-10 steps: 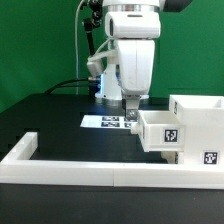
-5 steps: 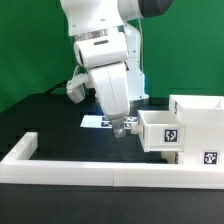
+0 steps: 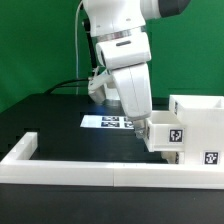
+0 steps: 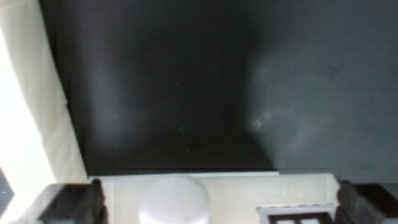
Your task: Assemble drawer
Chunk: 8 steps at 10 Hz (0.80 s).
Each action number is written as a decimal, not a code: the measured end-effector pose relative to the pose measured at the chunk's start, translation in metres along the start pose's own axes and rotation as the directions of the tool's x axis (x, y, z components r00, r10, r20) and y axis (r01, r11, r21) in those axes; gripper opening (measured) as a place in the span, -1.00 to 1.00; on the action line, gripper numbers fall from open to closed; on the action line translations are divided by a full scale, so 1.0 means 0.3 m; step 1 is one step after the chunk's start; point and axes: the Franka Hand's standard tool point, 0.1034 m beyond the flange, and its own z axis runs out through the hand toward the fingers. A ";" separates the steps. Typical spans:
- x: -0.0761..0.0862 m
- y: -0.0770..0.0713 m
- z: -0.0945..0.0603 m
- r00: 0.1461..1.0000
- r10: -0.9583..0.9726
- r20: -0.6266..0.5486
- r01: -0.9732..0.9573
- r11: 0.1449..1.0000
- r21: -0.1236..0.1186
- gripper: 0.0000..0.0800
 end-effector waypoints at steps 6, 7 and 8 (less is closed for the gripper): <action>0.131 -0.007 0.029 1.000 0.028 0.010 -0.028 0.999 0.023 0.62; 0.132 -0.008 0.029 0.999 0.031 0.012 -0.032 0.999 0.023 0.62; 0.131 -0.008 0.029 0.999 0.032 0.012 -0.032 0.999 0.023 0.62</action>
Offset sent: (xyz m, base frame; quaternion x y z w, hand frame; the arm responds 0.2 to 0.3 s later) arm -0.0004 0.0318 0.0009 0.0066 0.0036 0.0161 0.9998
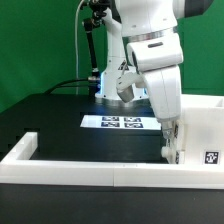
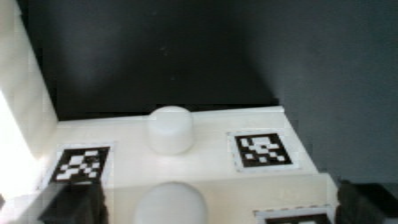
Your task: Assemble drawer
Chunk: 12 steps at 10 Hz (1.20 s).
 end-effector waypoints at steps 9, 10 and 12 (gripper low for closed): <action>-0.039 0.008 -0.018 0.997 -0.082 -0.004 0.082 0.997 0.002 0.62; -0.023 0.015 -0.023 0.997 -0.078 -0.004 0.078 0.997 -0.001 0.62; 0.017 0.017 -0.012 0.999 -0.053 -0.008 0.053 0.999 -0.009 0.62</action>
Offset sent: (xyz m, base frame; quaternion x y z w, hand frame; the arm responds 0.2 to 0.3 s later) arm 0.0000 0.0000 0.0000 0.0000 0.0000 0.0000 1.0000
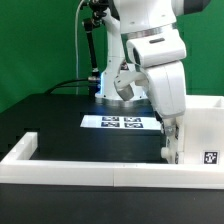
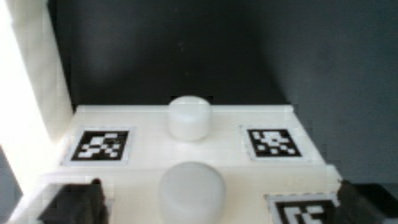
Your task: Assemble drawer
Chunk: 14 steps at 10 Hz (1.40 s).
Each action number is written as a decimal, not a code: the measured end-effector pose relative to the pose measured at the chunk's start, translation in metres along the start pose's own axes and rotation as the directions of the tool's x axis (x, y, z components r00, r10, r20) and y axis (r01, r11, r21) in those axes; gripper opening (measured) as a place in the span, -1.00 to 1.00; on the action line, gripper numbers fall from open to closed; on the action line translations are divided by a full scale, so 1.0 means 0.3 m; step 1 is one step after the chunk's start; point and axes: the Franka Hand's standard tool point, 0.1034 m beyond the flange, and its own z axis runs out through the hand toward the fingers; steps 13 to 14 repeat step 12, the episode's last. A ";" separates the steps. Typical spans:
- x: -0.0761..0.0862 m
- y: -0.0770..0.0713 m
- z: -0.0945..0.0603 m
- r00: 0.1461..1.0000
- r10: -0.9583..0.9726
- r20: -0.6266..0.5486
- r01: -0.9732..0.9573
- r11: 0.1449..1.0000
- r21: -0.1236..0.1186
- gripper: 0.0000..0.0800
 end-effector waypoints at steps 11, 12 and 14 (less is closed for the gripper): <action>-0.158 -0.013 -0.024 0.999 0.019 0.035 -0.020 1.000 0.024 0.62; -0.159 -0.013 -0.024 0.999 0.019 0.035 -0.020 1.000 0.024 0.62; -0.159 -0.013 -0.024 0.999 0.019 0.035 -0.020 1.000 0.024 0.62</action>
Offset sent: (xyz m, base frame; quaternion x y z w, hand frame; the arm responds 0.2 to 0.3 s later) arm 0.0004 -0.0157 -0.0038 0.0194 -0.0075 -0.0173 0.9996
